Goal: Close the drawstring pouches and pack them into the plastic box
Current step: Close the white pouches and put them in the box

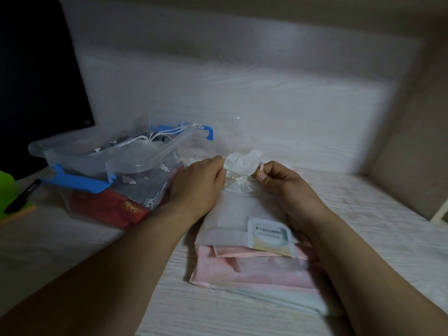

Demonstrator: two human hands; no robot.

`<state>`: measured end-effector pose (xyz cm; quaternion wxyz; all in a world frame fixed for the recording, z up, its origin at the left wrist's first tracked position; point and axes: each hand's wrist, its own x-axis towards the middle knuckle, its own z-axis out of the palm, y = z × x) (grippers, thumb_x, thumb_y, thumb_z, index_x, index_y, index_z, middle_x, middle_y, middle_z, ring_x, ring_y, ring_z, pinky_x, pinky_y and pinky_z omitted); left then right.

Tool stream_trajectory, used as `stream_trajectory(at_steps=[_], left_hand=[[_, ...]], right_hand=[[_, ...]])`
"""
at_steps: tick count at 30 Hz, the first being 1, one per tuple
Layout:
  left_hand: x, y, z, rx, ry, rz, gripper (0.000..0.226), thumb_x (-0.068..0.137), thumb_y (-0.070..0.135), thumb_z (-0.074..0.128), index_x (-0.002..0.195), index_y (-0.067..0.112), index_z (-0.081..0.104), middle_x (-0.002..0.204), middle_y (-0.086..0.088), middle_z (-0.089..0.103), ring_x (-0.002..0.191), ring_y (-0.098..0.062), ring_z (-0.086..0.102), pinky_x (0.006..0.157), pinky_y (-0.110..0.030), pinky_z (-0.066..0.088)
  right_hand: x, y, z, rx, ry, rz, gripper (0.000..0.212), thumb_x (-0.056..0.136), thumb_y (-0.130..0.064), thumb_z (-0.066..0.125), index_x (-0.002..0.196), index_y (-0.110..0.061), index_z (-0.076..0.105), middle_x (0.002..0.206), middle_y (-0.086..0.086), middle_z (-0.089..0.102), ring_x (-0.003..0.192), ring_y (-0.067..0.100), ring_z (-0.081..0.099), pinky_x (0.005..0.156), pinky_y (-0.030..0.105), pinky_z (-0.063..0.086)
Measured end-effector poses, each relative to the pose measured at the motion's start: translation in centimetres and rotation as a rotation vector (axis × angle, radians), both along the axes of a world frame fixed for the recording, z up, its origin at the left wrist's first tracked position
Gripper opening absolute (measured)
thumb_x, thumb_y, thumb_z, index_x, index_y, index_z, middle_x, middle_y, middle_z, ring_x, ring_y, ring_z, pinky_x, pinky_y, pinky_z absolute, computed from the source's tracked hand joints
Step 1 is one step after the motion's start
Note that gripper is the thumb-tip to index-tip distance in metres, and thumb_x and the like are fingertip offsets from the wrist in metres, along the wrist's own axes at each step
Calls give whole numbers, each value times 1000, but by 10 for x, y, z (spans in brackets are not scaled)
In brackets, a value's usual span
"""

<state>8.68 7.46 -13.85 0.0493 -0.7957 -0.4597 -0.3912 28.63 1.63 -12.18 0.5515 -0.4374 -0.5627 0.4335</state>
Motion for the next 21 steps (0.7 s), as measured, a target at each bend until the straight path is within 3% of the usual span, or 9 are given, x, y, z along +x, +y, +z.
stream_trajectory(at_steps=[4,8,11,12,15,18,20,21], left_hand=[[4,-4,-6,-62,-113,9,25,104,35,47,82,26,38,62,7,51,63,-28,56,58,-40,46],[4,-1,-5,-189,-250,53,27,102,33,52,78,25,43,59,5,53,65,-28,58,62,-43,50],[10,-9,5,-386,-346,21,18,101,44,56,89,30,55,77,9,66,79,-19,66,70,-34,52],[12,-14,13,-456,-388,-3,17,100,48,58,102,32,58,88,12,67,83,-13,65,71,-29,50],[20,-34,37,-602,-424,-41,54,96,60,59,137,25,49,116,10,64,95,-9,59,79,-25,40],[14,-61,43,-696,-525,-145,51,92,60,65,131,27,55,112,18,67,92,3,62,78,-19,48],[8,-80,41,-686,-500,-155,38,92,51,67,121,27,66,101,14,74,86,-5,68,78,-26,54],[7,-88,40,-665,-467,-144,29,95,42,65,117,23,68,96,8,76,79,-10,70,71,-26,54]], right_hand=[[3,-4,-1,42,-164,-12,17,102,-21,64,85,-19,63,83,5,62,72,19,48,66,32,37],[9,-1,-7,-90,-277,-16,14,96,-28,72,107,-20,68,86,2,71,55,13,51,50,26,41],[14,5,-13,-56,-319,-123,7,92,-20,77,97,-18,73,86,9,75,70,16,65,70,37,53],[14,6,-12,-39,-312,-159,5,92,-17,76,95,-16,72,81,8,73,68,15,63,70,35,52],[16,5,-6,47,-205,-307,4,94,-11,72,93,-10,69,68,0,63,58,11,53,55,20,44],[16,3,-1,127,-71,-415,7,95,-8,70,90,-8,65,61,-2,58,48,9,45,44,19,37],[16,-1,-1,149,-20,-450,10,95,-8,69,87,-9,63,58,-2,56,46,10,44,42,19,35],[15,-4,0,149,8,-447,10,95,-8,70,87,-10,64,59,-1,57,49,13,46,44,20,36]])
